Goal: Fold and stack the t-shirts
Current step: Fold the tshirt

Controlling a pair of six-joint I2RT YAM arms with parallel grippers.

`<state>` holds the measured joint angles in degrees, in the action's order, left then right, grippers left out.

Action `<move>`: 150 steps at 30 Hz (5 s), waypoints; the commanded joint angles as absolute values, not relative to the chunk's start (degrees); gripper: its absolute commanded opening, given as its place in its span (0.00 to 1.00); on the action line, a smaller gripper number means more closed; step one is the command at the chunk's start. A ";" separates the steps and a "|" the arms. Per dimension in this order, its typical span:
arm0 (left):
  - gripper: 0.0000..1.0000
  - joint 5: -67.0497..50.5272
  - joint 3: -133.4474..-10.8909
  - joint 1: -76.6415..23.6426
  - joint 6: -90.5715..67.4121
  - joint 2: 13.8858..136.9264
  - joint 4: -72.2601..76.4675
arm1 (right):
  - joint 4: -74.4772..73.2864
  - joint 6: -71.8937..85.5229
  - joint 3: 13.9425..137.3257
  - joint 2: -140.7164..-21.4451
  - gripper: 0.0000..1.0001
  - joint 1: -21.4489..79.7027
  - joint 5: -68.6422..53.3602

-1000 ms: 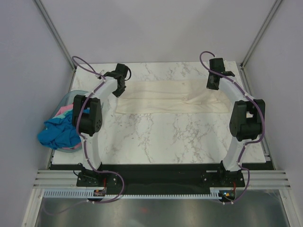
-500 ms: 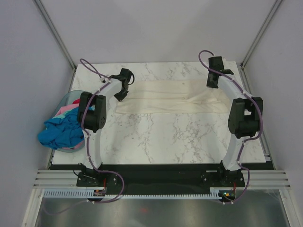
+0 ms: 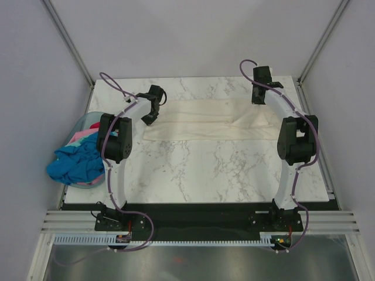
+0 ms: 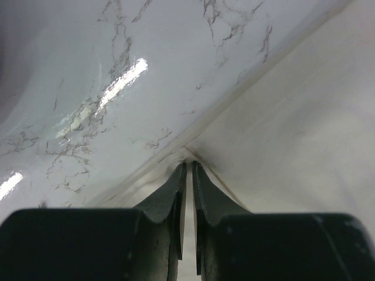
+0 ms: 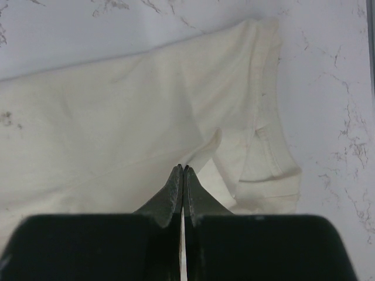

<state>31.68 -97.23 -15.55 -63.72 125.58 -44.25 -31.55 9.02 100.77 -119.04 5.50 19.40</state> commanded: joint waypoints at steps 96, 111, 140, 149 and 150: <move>0.36 -30.76 -72.33 -17.40 -21.97 92.11 -29.79 | -10.11 38.06 72.78 -111.45 0.61 3.87 -3.95; 0.35 -30.59 -72.16 -16.61 -22.68 91.76 -29.79 | -6.07 42.80 81.46 -114.86 0.54 8.25 -10.27; 0.38 -29.37 -79.27 -16.52 -28.21 108.87 -25.13 | -31.99 22.68 82.27 -109.16 0.43 -2.72 -2.90; 0.36 -17.43 -75.60 -16.79 -26.54 113.39 -29.71 | -34.44 22.76 77.35 -111.62 0.36 -4.48 5.58; 0.36 -16.01 -74.45 -16.87 -26.72 111.73 -29.71 | -34.37 22.94 74.99 -111.27 0.34 -5.09 6.93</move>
